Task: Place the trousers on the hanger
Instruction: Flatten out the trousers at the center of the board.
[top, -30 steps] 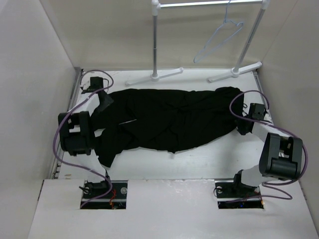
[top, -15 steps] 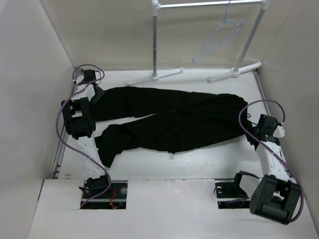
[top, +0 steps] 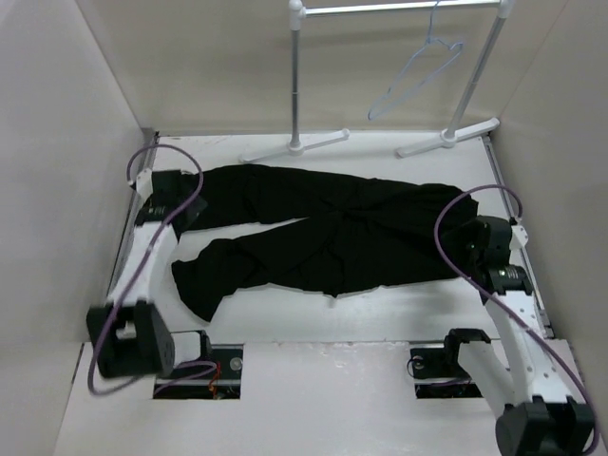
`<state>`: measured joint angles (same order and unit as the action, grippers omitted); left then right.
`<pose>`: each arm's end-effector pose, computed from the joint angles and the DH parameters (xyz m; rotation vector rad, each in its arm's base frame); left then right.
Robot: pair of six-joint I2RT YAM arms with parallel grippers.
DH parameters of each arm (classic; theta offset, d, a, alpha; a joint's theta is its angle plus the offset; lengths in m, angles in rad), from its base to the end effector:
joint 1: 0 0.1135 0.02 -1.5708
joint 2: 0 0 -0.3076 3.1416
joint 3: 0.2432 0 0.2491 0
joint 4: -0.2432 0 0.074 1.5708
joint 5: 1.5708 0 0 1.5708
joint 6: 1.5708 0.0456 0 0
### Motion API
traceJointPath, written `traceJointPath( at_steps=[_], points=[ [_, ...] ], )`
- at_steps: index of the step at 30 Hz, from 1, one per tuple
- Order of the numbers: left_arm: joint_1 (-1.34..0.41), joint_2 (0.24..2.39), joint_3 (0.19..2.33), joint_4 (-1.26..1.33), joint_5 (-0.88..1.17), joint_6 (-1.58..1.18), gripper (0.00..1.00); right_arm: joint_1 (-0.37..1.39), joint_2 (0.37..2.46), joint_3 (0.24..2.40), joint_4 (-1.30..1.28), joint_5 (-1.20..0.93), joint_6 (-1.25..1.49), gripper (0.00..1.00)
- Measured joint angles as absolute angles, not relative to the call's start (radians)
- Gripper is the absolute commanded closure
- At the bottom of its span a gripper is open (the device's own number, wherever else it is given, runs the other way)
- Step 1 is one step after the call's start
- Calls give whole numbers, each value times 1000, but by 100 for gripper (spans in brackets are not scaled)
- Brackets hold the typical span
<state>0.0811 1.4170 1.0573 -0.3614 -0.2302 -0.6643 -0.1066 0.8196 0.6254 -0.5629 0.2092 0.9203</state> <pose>0.3074 0.0354 0.3103 -0.9356 2.0675 -0.0438 0.1432 -0.0249 0.2691 1.2263 1.9618 0.1713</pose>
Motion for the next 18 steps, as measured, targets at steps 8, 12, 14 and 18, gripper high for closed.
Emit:
traceJointPath(
  at_steps=[8, 12, 14, 18],
  points=[
    [-14, 898, 693, -619, -191, -691, 39, 187, 608, 622, -627, 196, 921, 27],
    [-124, 867, 672, -746, -260, -727, 42, 308, 616, 612, -636, 186, 929, 26],
    [-170, 889, 672, -776, -304, -749, 47, 358, 626, 612, -636, 184, 935, 26],
    [-250, 952, 672, -832, -372, -813, 56, 422, 647, 612, -635, 183, 942, 25]
  ],
)
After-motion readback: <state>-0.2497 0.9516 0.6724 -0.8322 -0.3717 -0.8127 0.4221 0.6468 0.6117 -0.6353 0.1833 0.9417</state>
